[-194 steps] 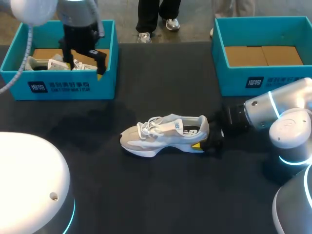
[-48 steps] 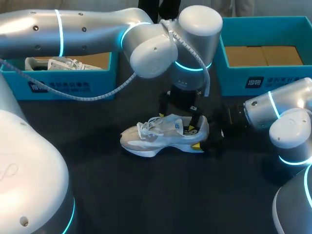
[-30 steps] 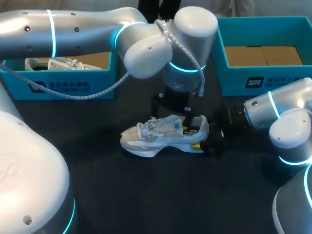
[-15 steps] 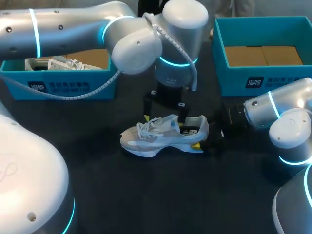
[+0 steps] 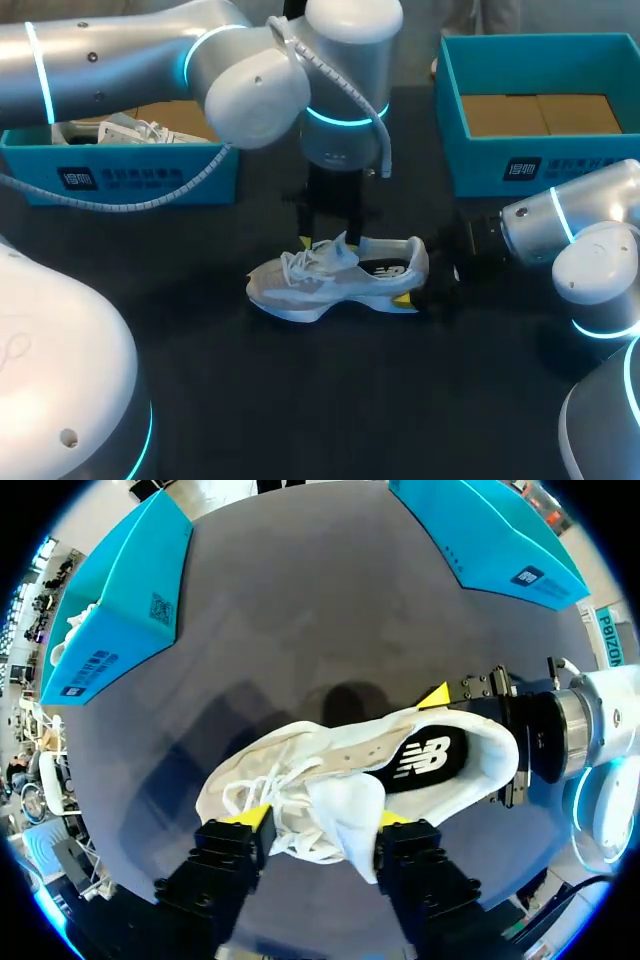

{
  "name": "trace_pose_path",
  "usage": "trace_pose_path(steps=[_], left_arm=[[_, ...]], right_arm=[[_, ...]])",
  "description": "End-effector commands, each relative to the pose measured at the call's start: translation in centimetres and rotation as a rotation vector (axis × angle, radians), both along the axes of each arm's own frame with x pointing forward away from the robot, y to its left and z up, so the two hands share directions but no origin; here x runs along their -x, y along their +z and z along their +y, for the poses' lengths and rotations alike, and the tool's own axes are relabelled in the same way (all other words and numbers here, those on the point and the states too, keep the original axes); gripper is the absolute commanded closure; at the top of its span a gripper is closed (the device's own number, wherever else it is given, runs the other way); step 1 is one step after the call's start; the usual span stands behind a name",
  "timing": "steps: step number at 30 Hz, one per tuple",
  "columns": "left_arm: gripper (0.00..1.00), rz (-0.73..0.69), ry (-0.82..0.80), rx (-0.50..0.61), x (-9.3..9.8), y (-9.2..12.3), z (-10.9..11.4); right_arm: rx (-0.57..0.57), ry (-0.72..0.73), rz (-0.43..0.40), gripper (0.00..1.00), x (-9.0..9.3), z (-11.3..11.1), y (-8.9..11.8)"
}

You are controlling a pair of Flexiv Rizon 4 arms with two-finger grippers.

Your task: Take the shoe out of the shoebox, open the shoe tongue, remove and reinsert the insole, then place the shoe into the shoebox

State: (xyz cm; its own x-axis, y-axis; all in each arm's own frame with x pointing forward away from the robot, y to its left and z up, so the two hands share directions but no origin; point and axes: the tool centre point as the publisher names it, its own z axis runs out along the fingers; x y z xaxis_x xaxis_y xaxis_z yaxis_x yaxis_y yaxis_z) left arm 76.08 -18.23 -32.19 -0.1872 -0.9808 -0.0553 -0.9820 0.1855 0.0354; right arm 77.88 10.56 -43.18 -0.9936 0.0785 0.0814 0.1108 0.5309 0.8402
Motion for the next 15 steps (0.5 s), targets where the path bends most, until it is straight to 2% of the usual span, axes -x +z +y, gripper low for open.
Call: trace_pose_path(steps=[1, 5, 8, 12, 15], left_arm=[[0.62, 0.014, -0.003, 0.029, 0.1, 0.2, 0.8], [0.70, 0.051, -0.010, 0.064, 0.2, 0.6, 1.1], [0.85, 0.070, -0.016, 0.083, 0.3, 1.0, 1.5], [0.98, 0.087, -0.018, 0.102, 0.3, 1.5, 2.3], [1.00, 0.098, -0.018, 0.109, 0.2, 1.5, 2.9]], right_arm=[[0.002, 0.000, 0.001, 1.00, 0.2, 0.6, -1.2], [0.002, 0.000, 0.001, 1.00, 0.2, 0.6, -1.2], [0.002, 0.000, 0.001, 1.00, 0.2, 0.6, -1.2], [0.002, 0.000, 0.001, 1.00, 0.2, 0.6, -1.2], [0.002, 0.000, 0.001, 1.00, 0.2, 0.6, -1.2]])
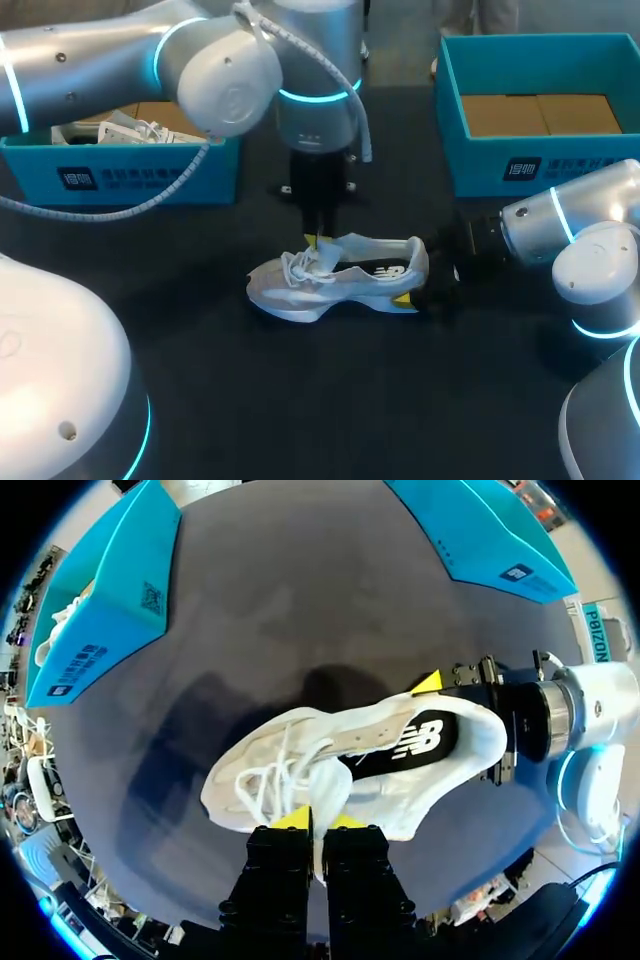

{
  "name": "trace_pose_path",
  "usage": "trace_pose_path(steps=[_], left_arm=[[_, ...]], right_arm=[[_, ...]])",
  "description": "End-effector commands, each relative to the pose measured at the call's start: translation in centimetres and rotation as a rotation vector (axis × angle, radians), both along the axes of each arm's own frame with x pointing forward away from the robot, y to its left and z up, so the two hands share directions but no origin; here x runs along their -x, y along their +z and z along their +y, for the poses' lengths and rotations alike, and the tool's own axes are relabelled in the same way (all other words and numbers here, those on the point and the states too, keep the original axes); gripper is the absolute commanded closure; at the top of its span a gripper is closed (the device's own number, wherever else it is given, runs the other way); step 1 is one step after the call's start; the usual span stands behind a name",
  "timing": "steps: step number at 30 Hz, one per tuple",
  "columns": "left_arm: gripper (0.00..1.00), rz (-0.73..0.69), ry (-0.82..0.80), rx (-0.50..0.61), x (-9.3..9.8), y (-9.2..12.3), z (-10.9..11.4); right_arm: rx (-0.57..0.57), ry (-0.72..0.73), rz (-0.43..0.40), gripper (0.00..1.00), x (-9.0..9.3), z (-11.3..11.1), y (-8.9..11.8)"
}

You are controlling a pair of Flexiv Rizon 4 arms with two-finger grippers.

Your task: Take the shoe out of the shoebox, open the shoe tongue, remove and reinsert the insole, then place the shoe into the shoebox

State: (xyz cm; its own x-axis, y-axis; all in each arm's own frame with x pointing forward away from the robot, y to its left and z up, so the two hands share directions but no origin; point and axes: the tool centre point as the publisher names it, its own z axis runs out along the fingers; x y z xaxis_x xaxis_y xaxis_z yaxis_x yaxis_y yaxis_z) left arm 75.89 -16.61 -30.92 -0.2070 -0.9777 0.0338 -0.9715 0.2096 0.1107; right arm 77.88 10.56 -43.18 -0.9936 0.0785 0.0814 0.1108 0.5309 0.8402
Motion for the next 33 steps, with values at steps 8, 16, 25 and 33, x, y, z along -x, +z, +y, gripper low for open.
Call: trace_pose_path(steps=[8, 16, 25, 33], left_arm=[[1.00, 0.046, -0.015, 0.067, -0.5, 0.0, 3.4], [1.00, 0.078, -0.022, 0.055, -0.6, -0.9, 5.0], [1.00, 0.111, 0.013, 0.032, -0.9, -2.8, 6.7], [1.00, 0.129, 0.018, -0.051, -0.5, -5.2, 7.3]], right_arm=[[0.002, 0.000, 0.001, 1.00, 0.2, 0.6, -1.2], [0.002, 0.000, 0.001, 1.00, 0.2, 0.6, -1.2], [0.002, 0.000, 0.001, 1.00, 0.2, 0.6, -1.2], [0.002, 0.000, 0.001, 1.00, 0.2, 0.6, -1.2]])
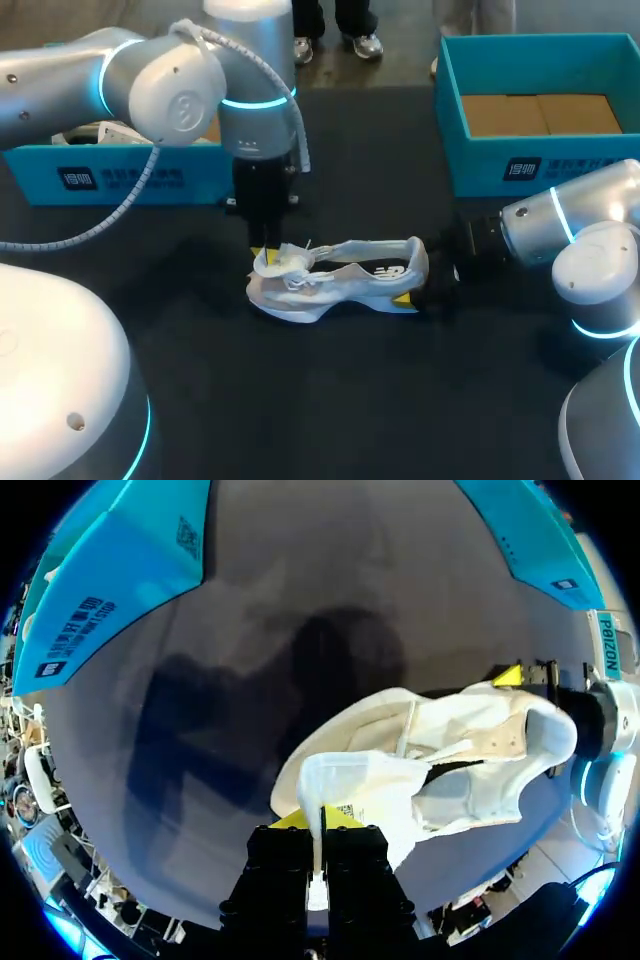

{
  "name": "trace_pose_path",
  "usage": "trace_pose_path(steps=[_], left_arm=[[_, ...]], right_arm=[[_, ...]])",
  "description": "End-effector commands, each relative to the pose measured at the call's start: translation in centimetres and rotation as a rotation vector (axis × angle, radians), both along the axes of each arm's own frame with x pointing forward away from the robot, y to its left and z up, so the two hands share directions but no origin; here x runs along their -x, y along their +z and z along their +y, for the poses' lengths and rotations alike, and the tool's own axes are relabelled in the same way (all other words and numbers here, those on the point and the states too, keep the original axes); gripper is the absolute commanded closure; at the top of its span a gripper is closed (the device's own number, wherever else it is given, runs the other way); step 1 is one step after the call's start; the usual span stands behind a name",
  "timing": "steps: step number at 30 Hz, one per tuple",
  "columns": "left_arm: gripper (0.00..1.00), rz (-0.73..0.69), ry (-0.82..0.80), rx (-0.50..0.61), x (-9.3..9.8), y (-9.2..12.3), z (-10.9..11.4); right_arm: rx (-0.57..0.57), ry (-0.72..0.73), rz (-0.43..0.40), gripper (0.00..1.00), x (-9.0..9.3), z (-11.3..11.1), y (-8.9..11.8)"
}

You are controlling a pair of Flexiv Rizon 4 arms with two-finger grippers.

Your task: Take the shoe out of the shoebox, open the shoe tongue, remove and reinsert the insole, then place the shoe into the shoebox

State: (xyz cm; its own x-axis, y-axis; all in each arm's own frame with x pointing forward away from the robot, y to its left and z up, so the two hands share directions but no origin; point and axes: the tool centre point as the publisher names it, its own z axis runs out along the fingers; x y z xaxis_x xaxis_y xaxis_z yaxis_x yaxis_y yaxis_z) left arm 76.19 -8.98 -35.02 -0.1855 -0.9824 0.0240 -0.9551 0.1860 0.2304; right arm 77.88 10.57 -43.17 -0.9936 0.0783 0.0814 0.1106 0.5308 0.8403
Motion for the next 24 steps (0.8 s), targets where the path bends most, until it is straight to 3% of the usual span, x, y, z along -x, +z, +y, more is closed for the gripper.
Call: trace_pose_path(steps=[1, 4, 8, 10, 12, 13, 18, 24], left_arm=[[1.00, 0.017, 0.002, -0.023, -0.1, -1.3, -0.2], [0.97, 0.027, 0.009, -0.029, 0.0, -1.8, -0.1], [0.76, 0.038, 0.014, -0.033, -0.1, -2.3, 0.0], [0.53, 0.061, 0.017, -0.029, -0.1, -2.5, -0.1], [0.09, 0.066, 0.020, -0.028, -0.2, -2.6, 0.0], [0.00, 0.066, 0.021, -0.028, -0.2, -2.7, 0.0], [0.00, 0.067, 0.028, -0.021, -0.1, -2.5, 0.0], [0.00, 0.046, 0.020, 0.029, 0.0, -0.5, 0.0]], right_arm=[[0.002, 0.000, 0.001, 1.00, 0.2, 0.6, -1.2], [0.002, 0.000, 0.001, 1.00, 0.2, 0.6, -1.2], [0.002, 0.000, 0.001, 1.00, 0.2, 0.6, -1.2], [0.002, 0.000, 0.001, 1.00, 0.2, 0.6, -1.2], [0.002, 0.000, 0.001, 1.00, 0.2, 0.6, -1.2], [0.002, 0.000, 0.001, 1.00, 0.2, 0.6, -1.2], [0.002, 0.000, 0.001, 1.00, 0.2, 0.6, -1.2], [0.002, 0.000, 0.001, 1.00, 0.2, 0.6, -1.2]])
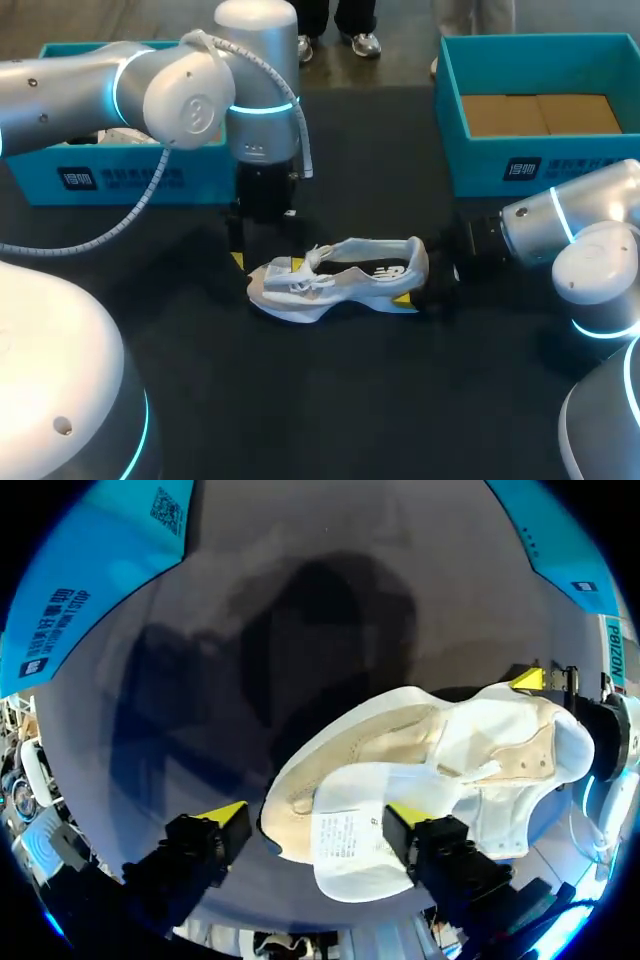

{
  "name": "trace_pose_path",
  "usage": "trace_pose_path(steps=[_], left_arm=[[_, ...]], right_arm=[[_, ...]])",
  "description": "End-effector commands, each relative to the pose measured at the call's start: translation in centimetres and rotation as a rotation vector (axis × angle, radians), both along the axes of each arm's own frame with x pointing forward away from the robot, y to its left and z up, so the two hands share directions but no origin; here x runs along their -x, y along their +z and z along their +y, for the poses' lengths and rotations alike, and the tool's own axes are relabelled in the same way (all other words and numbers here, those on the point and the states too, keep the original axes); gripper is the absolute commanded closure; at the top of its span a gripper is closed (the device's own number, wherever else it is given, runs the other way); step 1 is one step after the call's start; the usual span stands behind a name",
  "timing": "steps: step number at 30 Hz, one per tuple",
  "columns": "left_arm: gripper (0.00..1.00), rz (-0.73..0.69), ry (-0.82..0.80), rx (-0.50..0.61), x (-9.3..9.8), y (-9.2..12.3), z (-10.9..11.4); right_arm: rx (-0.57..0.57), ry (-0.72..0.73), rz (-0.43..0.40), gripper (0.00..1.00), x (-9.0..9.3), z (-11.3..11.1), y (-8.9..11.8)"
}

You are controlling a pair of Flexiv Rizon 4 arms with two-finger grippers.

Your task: Take the shoe out of the shoebox, open the shoe tongue, remove and reinsert the insole, then place the shoe into the shoebox

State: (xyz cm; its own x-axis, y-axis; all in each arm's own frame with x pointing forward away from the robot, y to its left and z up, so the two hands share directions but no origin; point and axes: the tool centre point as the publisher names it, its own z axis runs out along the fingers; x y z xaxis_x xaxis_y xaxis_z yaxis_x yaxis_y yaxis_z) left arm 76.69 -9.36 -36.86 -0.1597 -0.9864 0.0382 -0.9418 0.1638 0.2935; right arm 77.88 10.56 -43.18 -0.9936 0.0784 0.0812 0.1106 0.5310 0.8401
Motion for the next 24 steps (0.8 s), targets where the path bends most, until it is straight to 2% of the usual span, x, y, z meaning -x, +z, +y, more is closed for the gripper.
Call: trace_pose_path(steps=[1, 8, 14, 20, 24], left_arm=[[0.00, -0.029, -0.007, 0.031, 0.5, 1.7, 0.4], [0.00, -0.063, -0.035, 0.081, 0.4, 3.9, 0.2], [0.00, -0.093, -0.110, 0.130, -0.7, 5.6, -0.5], [0.00, -0.075, -0.334, 0.236, -1.5, 7.6, -1.7], [0.00, -0.023, -0.551, 0.247, -1.7, 8.5, -2.3]], right_arm=[[0.002, 0.000, 0.001, 1.00, 0.2, 0.6, -1.2], [0.002, 0.000, 0.001, 1.00, 0.2, 0.6, -1.2], [0.002, 0.000, 0.001, 1.00, 0.2, 0.6, -1.2], [0.002, 0.000, 0.001, 1.00, 0.2, 0.6, -1.2], [0.002, 0.000, 0.001, 1.00, 0.2, 0.6, -1.2]])
